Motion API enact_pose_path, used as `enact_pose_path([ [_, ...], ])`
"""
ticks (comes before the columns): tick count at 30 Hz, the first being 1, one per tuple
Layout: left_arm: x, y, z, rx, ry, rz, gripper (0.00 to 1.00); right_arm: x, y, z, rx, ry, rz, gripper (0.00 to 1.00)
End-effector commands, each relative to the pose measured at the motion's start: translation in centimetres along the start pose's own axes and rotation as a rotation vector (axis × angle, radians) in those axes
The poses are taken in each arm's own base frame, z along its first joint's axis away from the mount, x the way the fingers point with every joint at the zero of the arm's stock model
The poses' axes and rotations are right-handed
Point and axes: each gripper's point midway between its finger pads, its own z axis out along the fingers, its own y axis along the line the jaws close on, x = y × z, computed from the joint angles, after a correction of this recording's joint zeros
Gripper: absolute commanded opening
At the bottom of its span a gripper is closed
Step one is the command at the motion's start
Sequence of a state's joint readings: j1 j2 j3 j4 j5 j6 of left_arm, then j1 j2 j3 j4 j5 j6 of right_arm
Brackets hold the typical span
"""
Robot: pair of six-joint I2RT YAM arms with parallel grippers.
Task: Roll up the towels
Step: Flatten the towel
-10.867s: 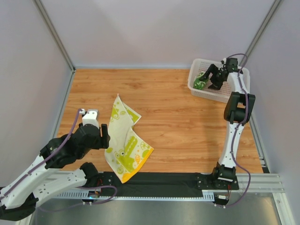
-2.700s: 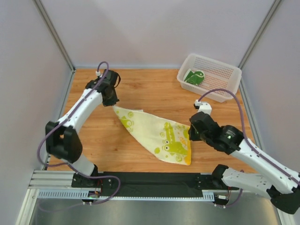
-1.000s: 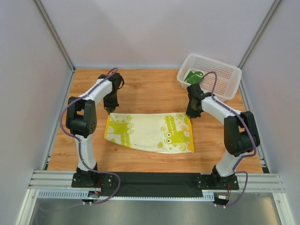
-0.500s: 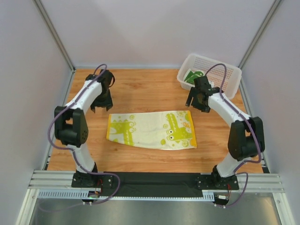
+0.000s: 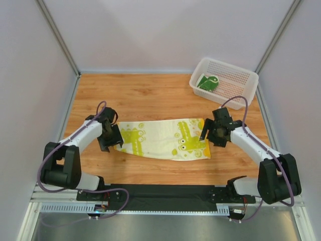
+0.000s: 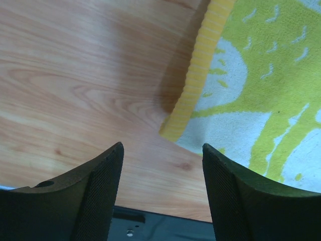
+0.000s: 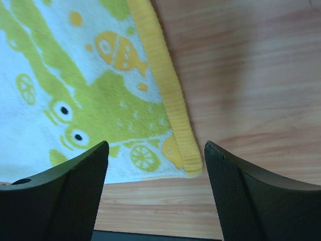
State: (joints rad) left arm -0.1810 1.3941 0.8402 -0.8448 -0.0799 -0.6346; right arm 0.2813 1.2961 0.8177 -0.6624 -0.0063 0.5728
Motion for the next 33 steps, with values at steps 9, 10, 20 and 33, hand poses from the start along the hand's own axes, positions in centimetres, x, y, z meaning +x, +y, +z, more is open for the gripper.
enact_pose_path([
  [9,-1.2,-3.7,2.9,0.151,-0.015,-0.061,0.63,4.8,-1.9,3.4,0.018,0.121,0.053,0.7],
  [10,-1.2,-3.7,2.9,0.151,-0.018,-0.059,0.57,5.1,-1.9,3.7,0.014,0.129,0.051,0.67],
  [20,-3.8,-5.4,-3.0,0.213,-0.035,0.018,0.0,5.0,-1.8,4.1,0.011,0.137,0.04,0.48],
  [33,-4.3,-4.8,-6.7,0.215,-0.092,-0.002,1.0,3.6,-1.1,3.4,0.0,0.104,0.011,0.53],
])
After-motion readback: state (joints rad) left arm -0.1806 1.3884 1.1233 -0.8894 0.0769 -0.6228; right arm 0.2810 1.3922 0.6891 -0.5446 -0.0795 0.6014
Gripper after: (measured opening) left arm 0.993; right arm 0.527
